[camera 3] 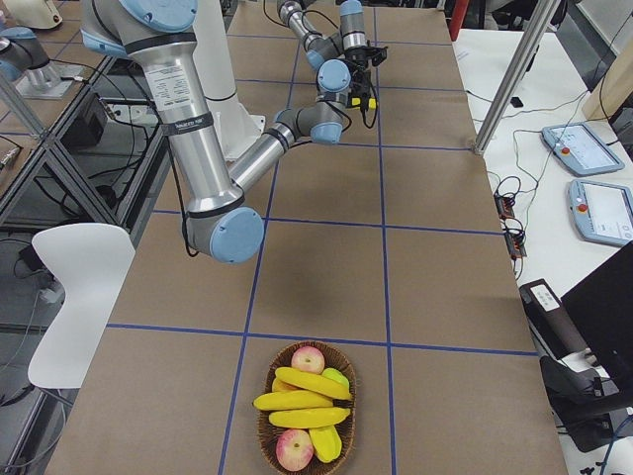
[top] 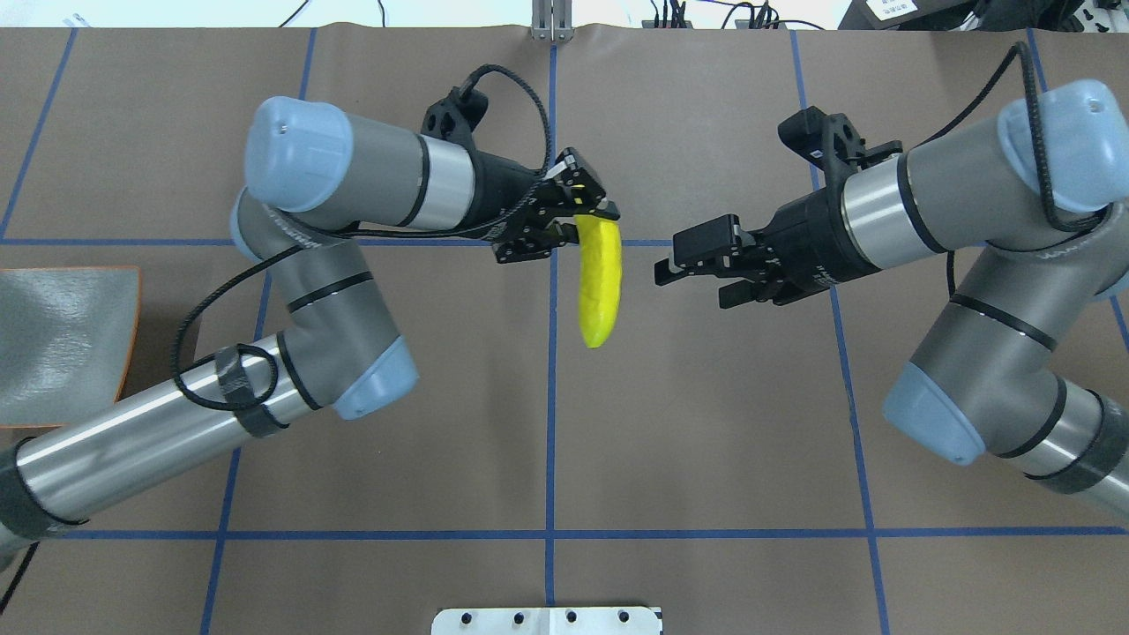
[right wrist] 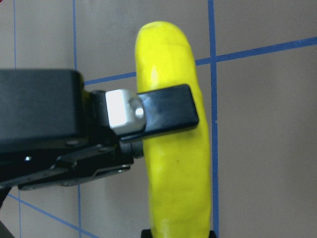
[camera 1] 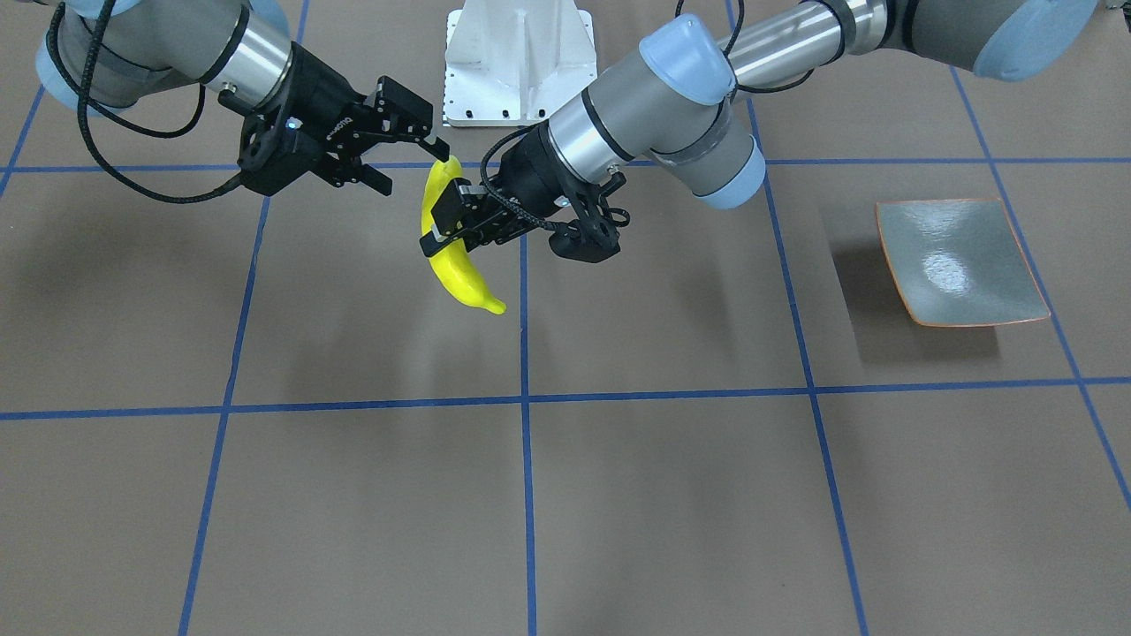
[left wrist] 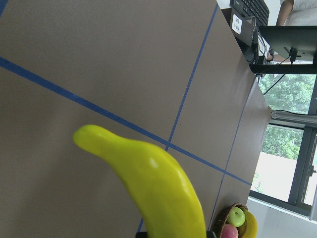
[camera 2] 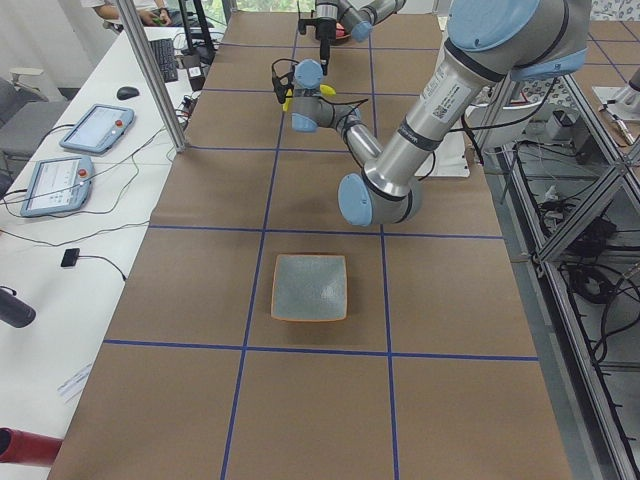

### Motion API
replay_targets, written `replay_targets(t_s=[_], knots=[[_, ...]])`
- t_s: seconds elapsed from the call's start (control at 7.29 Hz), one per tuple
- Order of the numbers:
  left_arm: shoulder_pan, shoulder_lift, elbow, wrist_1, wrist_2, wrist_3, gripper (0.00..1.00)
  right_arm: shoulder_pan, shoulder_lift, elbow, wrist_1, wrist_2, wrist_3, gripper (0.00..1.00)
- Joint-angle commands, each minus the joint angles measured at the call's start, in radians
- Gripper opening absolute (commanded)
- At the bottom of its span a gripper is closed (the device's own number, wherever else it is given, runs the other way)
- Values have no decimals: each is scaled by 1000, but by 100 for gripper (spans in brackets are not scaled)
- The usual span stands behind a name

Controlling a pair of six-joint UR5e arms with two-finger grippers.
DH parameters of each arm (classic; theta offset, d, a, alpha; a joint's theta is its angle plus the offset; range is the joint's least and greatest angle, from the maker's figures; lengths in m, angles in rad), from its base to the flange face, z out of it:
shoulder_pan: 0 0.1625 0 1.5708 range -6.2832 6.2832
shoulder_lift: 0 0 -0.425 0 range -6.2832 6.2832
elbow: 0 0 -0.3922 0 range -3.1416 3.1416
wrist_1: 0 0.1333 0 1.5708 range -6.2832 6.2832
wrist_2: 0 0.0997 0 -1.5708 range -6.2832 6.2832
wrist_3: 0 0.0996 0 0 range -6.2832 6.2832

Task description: Transfer all bananas from basket to plate

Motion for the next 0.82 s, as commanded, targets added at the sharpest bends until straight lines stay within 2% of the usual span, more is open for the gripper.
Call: replay_targets(t_s=[0.0,0.14,0.27,0.41,0.69], knots=[[-142,203,-79,10,-231,196,0,63,-64,6,1,-19,-2,100],[-272,275,-65,21,-386,281,0,77,-78,3,1,-46,-4,100],[-361,393,-69,24,-454,429,0,92,-102,-1,1,-66,-4,100],[-428,500,-71,24,-478,558,0,106,-116,-7,0,-68,-16,100],[-469,677,-68,27,-461,860,0,104,-121,-26,0,-97,-16,100]])
